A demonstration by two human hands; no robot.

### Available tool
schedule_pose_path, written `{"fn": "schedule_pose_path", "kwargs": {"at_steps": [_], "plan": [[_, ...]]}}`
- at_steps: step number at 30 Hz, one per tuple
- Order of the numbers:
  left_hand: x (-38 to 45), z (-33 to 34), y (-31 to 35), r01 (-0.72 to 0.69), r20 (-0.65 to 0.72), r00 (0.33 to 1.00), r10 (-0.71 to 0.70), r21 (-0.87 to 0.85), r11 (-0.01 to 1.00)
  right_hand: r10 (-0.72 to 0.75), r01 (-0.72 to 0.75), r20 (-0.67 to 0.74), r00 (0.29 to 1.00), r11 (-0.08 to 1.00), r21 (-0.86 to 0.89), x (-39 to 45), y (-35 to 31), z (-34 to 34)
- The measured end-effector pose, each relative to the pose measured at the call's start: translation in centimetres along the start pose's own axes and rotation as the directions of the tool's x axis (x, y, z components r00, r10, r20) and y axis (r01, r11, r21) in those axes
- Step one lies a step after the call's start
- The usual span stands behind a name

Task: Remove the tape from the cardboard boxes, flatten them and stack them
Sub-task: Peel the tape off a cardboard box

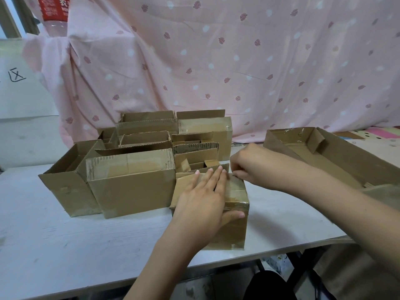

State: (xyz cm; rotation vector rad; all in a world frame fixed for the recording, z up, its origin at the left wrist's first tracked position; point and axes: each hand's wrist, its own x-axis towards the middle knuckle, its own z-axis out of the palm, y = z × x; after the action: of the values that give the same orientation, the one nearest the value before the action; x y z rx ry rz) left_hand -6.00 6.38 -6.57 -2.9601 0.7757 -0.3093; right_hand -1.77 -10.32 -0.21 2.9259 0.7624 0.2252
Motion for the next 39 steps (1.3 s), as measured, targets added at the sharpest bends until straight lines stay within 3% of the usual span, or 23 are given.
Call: {"fn": "schedule_pose_path", "kwargs": {"at_steps": [6,12,17,21,25,30,33,35,38,39], "plan": [[-0.1,-0.1,0.1,0.005,0.017,1.000,-0.005,0.008,1.000,0.050,-0.056,0.038,0.998,0.980,0.191,-0.6,0.8,-0.4],[-0.1,0.0,0.2,0.008,0.012,1.000,-0.008,0.002,1.000,0.039,-0.038,-0.013,0.999,0.995,0.097,-0.7,-0.1,-0.3],[-0.4,0.0,0.2,0.021,-0.001,1.000,-0.021,0.001,1.000,0.189,-0.164,-0.056,0.980,0.940,0.298,-0.5,-0.3,0.3],[-0.6,-0.1,0.3,0.021,-0.011,1.000,-0.021,-0.002,1.000,0.320,-0.259,-0.040,0.947,0.830,0.494,-0.6,-0.5,0.9],[-0.7,0.0,0.3,0.032,-0.011,0.999,-0.032,-0.011,0.999,0.409,-0.339,0.002,0.913,0.754,0.563,-0.5,-0.6,1.1],[-0.7,-0.1,0.3,0.057,-0.024,0.998,-0.058,-0.037,0.998,0.547,-0.375,0.086,0.833,0.444,0.813,-0.5,-0.2,2.1],[-0.7,0.1,0.2,0.049,-0.034,0.998,-0.050,-0.034,0.998,0.587,-0.353,0.056,0.808,0.406,0.843,-1.0,0.1,3.1],[-0.7,0.1,0.1,0.042,-0.036,0.998,-0.043,-0.031,0.999,0.588,-0.307,0.021,0.809,0.391,0.868,-1.4,0.2,3.8],[-0.6,0.1,-0.3,0.027,-0.048,0.998,-0.028,-0.026,0.999,0.472,-0.160,0.064,0.879,0.166,0.973,-2.2,0.5,3.7],[-0.5,0.2,-0.4,0.022,-0.051,0.998,-0.023,-0.025,0.999,0.413,-0.137,0.067,0.908,0.141,0.980,-2.5,0.6,3.5]]}}
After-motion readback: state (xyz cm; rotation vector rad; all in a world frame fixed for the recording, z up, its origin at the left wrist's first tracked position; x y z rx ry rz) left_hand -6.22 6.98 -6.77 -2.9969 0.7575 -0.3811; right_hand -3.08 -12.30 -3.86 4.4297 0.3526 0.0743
